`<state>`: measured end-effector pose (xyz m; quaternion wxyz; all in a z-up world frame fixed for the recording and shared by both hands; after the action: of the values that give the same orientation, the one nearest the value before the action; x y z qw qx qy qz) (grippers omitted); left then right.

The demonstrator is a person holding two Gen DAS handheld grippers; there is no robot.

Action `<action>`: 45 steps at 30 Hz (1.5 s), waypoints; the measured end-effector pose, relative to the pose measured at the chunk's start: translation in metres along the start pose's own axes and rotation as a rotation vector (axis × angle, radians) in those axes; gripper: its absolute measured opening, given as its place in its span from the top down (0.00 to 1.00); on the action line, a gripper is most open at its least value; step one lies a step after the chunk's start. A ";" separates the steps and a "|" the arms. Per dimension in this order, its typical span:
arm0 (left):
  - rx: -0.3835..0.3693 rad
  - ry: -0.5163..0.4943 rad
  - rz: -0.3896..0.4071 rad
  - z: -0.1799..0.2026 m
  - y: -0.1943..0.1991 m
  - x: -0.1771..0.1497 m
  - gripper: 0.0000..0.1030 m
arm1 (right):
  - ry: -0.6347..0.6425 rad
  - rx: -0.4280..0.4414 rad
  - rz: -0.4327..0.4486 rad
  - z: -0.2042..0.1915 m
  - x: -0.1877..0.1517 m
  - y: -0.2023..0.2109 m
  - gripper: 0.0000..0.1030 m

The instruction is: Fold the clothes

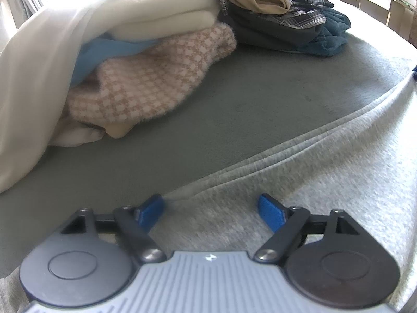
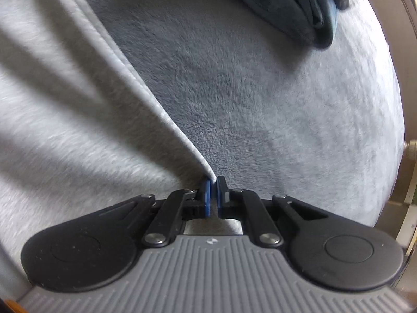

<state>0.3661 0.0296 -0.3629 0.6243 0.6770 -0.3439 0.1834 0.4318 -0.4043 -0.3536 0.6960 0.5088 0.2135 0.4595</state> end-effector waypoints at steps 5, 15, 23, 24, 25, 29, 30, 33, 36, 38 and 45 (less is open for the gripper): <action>-0.002 -0.001 -0.002 0.000 0.000 0.000 0.19 | -0.277 -0.176 0.047 0.042 -0.024 0.007 0.46; -0.002 -0.010 -0.004 0.001 -0.002 0.000 0.18 | -0.829 -0.413 0.080 0.107 -0.141 0.070 0.45; 0.002 -0.036 -0.004 0.003 -0.003 0.000 0.17 | -0.508 -0.184 0.079 0.058 -0.104 0.031 0.58; 0.002 -0.039 -0.003 0.003 -0.003 0.000 0.16 | -0.499 -0.174 0.055 0.058 -0.104 0.021 0.64; 0.002 -0.041 -0.002 0.003 -0.003 0.000 0.16 | -0.506 -0.187 0.016 0.061 -0.110 0.009 0.65; 0.001 -0.044 0.003 0.003 -0.003 0.001 0.16 | -0.592 -0.318 -0.080 0.087 -0.135 -0.001 0.64; 0.002 -0.042 0.005 0.003 -0.003 0.000 0.16 | -0.575 -0.351 -0.111 0.089 -0.140 0.002 0.64; 0.006 -0.033 0.011 0.002 -0.002 -0.001 0.15 | -0.527 -0.440 -0.191 0.095 -0.150 0.012 0.65; 0.006 -0.027 0.011 0.002 -0.002 0.000 0.15 | -0.498 -0.445 -0.144 0.088 -0.139 0.035 0.65; 0.001 -0.017 0.009 0.001 -0.001 0.001 0.15 | -0.504 -0.367 -0.031 0.071 -0.109 0.050 0.65; -0.002 0.012 0.030 -0.006 0.005 0.006 0.17 | -0.609 0.159 0.305 -0.038 0.047 0.090 0.74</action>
<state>0.3678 0.0335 -0.3537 0.6240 0.6702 -0.3505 0.1964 0.3874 -0.3392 -0.2791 0.6093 0.7013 -0.0471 0.3671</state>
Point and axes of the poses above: each gripper's, at about its wrist camera, not at the fingertips, and y roughly against the way its jaws point, z to its right, x to its top, the point moved 8 cm from there along -y, roughly the way its jaws point, and after that the axes turned 12 degrees about z, right-handed, at the moved point
